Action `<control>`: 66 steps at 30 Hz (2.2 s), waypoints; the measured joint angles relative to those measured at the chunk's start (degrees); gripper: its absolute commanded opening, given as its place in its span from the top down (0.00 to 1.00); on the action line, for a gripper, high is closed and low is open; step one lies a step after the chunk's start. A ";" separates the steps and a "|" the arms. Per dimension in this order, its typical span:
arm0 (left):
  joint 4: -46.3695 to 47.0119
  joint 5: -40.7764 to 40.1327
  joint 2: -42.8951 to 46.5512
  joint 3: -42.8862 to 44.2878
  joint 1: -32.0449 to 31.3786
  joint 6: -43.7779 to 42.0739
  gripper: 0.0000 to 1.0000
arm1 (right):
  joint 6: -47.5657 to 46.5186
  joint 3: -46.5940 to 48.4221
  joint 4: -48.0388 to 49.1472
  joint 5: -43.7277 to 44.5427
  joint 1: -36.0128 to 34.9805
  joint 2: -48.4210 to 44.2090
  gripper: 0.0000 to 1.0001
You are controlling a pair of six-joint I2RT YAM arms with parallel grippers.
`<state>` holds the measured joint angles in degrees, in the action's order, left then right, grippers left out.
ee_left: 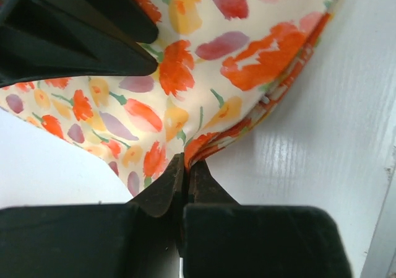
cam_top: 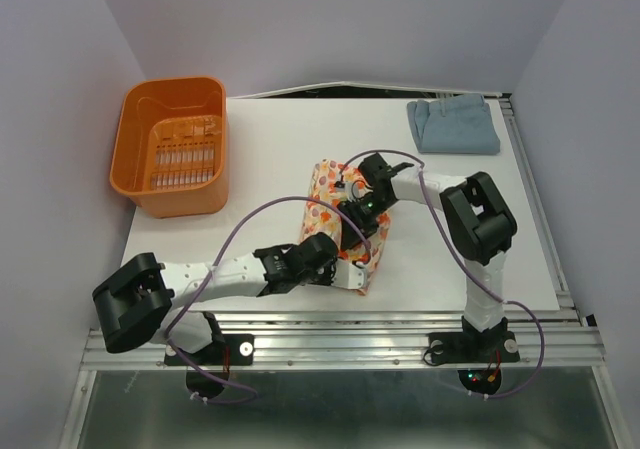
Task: Fold and stack the skirts
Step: Fold the skirt
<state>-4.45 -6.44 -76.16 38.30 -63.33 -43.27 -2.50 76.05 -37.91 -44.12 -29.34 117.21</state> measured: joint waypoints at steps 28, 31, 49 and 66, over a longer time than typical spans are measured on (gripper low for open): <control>-31.47 40.00 -19.04 23.67 16.20 0.02 1.00 | 0.44 10.27 18.91 4.98 4.44 5.92 0.48; -35.21 43.76 -24.11 28.61 19.52 -0.46 1.00 | 0.52 8.26 22.16 2.36 4.55 5.92 0.49; -49.33 55.28 -39.04 50.10 31.36 -2.47 1.00 | 0.22 2.32 26.32 -8.17 3.74 5.81 0.53; -40.46 48.35 -38.58 43.89 33.31 2.56 1.00 | -4.76 1.33 15.69 -8.04 2.16 2.89 0.49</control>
<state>-44.91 41.91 -114.74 82.19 -30.02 -40.71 -7.27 77.38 -22.22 -52.16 -27.18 120.09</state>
